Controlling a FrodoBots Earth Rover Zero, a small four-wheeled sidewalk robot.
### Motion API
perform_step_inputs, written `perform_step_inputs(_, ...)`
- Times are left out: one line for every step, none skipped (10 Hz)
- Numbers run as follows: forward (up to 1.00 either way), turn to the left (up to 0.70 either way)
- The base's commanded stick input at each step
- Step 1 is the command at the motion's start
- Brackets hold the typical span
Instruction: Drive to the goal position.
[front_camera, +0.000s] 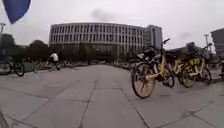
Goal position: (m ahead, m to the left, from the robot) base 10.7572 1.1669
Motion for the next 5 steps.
perform_step_inputs(0.0,0.6)
perform_step_inputs(0.0,0.6)
perform_step_inputs(0.0,0.6)
perform_step_inputs(0.0,0.6)
perform_step_inputs(0.0,0.6)
